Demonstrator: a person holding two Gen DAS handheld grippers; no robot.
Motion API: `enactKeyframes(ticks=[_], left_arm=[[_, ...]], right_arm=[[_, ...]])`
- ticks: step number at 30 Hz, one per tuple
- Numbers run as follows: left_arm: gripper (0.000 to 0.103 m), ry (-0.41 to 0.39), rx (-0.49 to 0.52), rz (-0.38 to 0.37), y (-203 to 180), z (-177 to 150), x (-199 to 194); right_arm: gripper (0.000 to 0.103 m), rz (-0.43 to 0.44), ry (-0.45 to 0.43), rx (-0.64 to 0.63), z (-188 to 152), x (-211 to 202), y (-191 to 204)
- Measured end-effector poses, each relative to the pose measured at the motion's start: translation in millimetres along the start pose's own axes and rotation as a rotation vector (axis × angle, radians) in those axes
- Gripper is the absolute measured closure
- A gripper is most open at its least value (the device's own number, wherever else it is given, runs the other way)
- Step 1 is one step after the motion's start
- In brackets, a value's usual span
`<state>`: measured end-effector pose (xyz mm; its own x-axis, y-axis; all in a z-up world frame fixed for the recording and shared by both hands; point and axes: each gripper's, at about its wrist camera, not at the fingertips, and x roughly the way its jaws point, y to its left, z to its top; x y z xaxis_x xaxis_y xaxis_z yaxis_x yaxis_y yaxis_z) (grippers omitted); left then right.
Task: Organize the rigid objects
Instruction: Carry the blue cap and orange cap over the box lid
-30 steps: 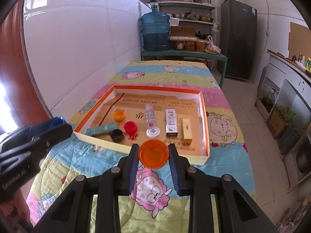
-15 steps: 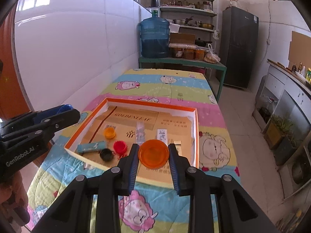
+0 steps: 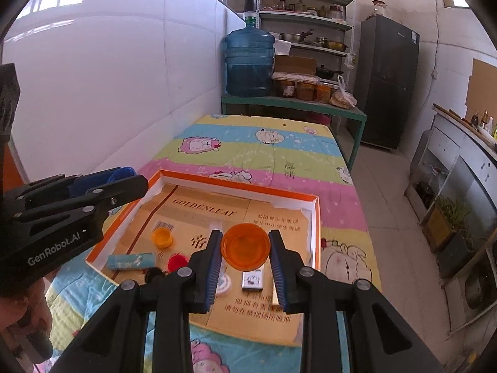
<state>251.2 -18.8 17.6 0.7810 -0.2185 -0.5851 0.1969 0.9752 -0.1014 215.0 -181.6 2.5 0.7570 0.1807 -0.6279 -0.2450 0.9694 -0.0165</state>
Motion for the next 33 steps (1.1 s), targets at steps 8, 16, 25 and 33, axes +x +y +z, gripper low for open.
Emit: enactKeyframes(ticks=[8, 16, 25, 33], left_arm=[[0.072, 0.037, -0.021, 0.013, 14.2, 21.1, 37.6], [0.072, 0.110, -0.099, 0.007, 38.9, 40.6, 82.2], [0.072, 0.173, -0.169, 0.023, 63.5, 36.1, 124.1], [0.072, 0.229, -0.109, 0.072, 60.5, 22.3, 155.1]], right_arm=[[0.073, 0.023, 0.015, 0.024, 18.0, 25.9, -14.8], [0.073, 0.040, 0.039, 0.064, 44.9, 59.6, -28.9], [0.073, 0.056, 0.102, 0.123, 58.1, 110.2, -42.3], [0.073, 0.045, 0.150, 0.090, 54.3, 138.7, -34.8]])
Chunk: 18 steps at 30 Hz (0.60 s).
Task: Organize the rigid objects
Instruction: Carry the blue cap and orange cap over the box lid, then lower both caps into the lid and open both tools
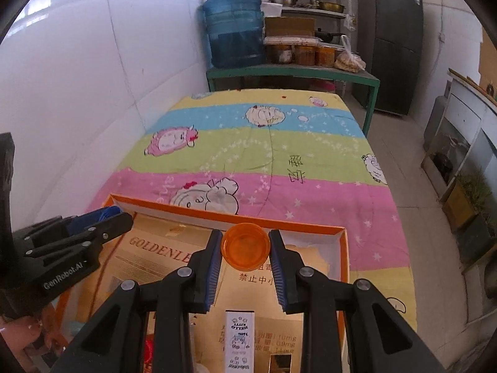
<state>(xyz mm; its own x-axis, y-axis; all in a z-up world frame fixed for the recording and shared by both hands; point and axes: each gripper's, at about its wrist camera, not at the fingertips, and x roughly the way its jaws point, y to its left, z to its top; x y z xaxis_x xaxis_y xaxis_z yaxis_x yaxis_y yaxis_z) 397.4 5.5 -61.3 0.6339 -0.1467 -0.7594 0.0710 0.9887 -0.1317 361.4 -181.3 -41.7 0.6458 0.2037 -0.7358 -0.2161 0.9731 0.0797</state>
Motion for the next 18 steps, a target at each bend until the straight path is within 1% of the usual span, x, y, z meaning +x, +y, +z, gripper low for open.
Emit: enactKeyframes(ticks=[7, 18], left_arm=[[0.072, 0.056, 0.022, 0.029, -3.5, -1.5, 21.7], [0.072, 0.117, 0.046, 0.040, -8.5, -3.0, 33.4]], right_arm=[[0.073, -0.014, 0.061, -0.036, -2.0, 24.8, 2.7], [0.073, -0.009, 0.131, -0.061, -1.9, 40.7, -0.6]])
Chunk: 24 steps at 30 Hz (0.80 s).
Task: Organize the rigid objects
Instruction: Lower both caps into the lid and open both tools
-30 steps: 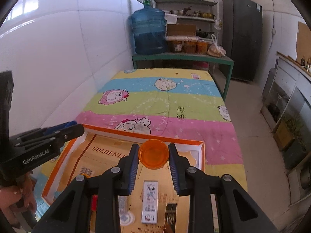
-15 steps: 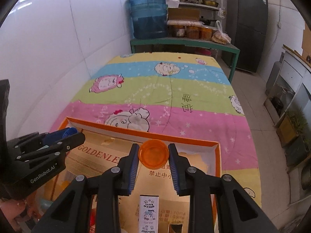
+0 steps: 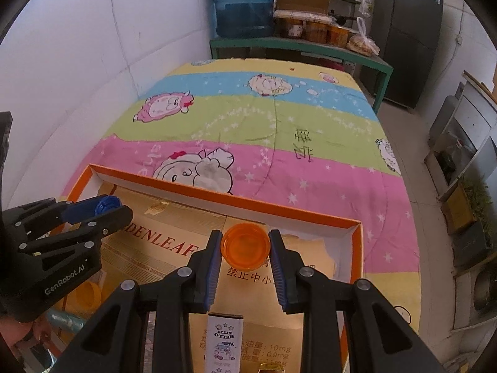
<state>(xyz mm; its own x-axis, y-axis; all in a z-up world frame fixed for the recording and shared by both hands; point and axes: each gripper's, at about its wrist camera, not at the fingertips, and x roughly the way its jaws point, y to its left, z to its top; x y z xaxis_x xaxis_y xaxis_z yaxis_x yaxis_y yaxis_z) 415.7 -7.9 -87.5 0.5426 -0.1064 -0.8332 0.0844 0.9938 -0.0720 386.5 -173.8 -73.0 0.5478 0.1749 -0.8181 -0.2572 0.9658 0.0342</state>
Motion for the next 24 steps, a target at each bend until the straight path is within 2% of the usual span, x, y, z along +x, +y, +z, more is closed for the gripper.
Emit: enactKeyframes(ticks=[14, 20, 24], left_arm=[[0.072, 0.043, 0.023, -0.002, -5.8, -3.3, 9.8], [0.072, 0.045, 0.023, -0.003, -4.9, -3.0, 10.4], [0.071, 0.043, 0.001, -0.035, 0.5, -2.4, 10.5]], right_arm=[[0.073, -0.005, 0.087, 0.003, -4.0, 25.9, -4.6], [0.073, -0.010, 0.087, 0.000, -3.6, 26.4, -3.7], [0.072, -0.006, 0.082, 0.012, -3.7, 25.6, -3.7]])
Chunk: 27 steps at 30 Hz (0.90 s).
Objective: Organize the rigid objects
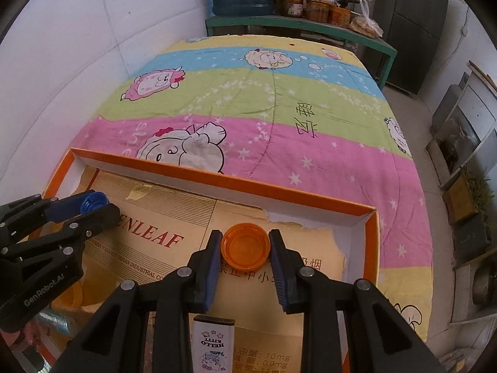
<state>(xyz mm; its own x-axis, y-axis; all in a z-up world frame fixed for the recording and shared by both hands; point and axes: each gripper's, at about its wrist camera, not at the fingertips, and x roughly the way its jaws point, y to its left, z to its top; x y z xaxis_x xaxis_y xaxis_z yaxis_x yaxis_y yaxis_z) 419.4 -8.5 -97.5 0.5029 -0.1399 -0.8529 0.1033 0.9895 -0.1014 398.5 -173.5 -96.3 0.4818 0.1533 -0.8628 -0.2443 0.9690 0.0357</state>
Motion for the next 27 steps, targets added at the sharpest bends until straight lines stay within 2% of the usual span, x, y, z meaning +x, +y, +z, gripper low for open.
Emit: enactKeyframes(ticks=[3, 6, 19, 27], left_arm=[[0.061, -0.005, -0.018, -0.014, 4.1, -0.5, -0.8], [0.056, -0.007, -0.023, -0.017, 4.4, -0.9, -0.9], [0.054, -0.020, -0.026, -0.012, 2.2, -2.5, -4.1], [0.054, -0.055, -0.031, -0.016, 0.4, -5.2, -17.2]], right_arm=[[0.070, 0.005, -0.005, -0.001, -0.7, -0.8, 0.5], [0.061, 0.009, -0.021, 0.006, -1.0, -3.8, -0.5], [0.059, 0.001, -0.056, 0.030, -3.3, -14.6, -1.5], [0.059, -0.008, -0.082, 0.057, -10.8, -26.0, -1.7]])
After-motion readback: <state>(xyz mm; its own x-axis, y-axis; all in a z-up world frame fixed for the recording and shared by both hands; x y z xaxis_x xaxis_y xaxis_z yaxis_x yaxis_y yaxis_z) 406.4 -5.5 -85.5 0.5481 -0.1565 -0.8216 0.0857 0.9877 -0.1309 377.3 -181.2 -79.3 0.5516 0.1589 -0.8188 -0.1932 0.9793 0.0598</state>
